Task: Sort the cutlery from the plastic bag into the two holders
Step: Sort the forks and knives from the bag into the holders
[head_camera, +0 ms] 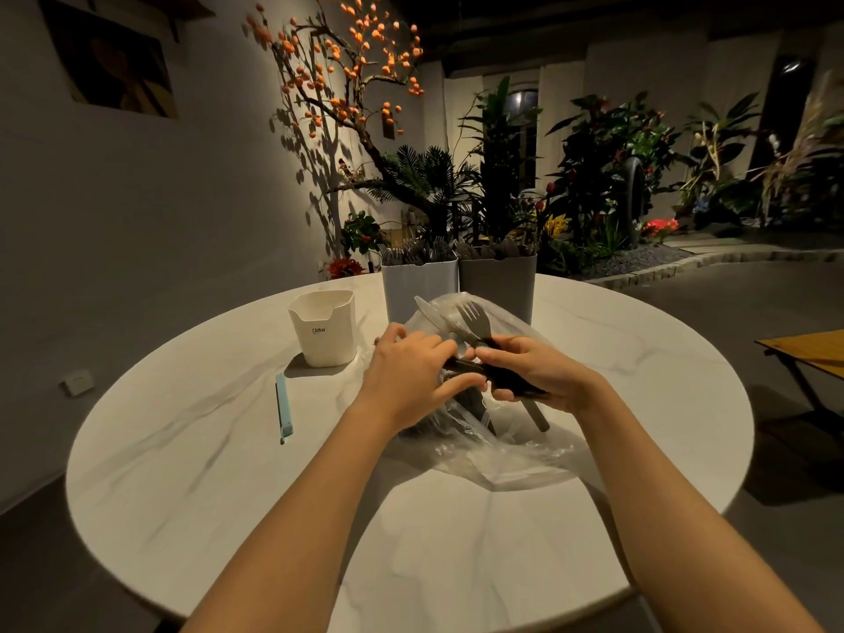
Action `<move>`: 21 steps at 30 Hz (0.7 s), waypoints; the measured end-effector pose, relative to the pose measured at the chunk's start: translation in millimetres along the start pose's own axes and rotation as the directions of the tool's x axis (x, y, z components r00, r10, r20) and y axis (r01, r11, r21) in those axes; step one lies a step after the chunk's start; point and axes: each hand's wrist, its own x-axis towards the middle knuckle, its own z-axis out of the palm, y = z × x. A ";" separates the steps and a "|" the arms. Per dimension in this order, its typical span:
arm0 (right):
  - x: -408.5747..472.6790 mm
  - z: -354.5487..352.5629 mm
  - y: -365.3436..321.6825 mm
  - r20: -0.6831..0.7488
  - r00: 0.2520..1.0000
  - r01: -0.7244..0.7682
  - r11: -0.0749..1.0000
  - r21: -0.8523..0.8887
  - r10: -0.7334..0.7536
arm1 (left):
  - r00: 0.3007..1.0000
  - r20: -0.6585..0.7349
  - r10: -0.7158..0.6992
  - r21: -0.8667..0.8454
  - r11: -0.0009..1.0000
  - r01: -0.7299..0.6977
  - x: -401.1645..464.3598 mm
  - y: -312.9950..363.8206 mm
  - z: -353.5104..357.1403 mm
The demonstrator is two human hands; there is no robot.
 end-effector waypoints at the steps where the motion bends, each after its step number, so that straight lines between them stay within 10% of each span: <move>1: 0.5 -0.4 0.6 -0.009 1.000 -0.008 1.000 -0.014 0.008 | 0.999 0.043 0.012 -0.007 1.000 -0.011 0.6 -0.1 0.0; 21: -14.2 -19.6 -1.1 0.177 0.981 -0.094 0.992 0.083 0.078 | 0.948 0.134 -0.288 -0.130 0.943 0.305 -11.1 -19.2 11.0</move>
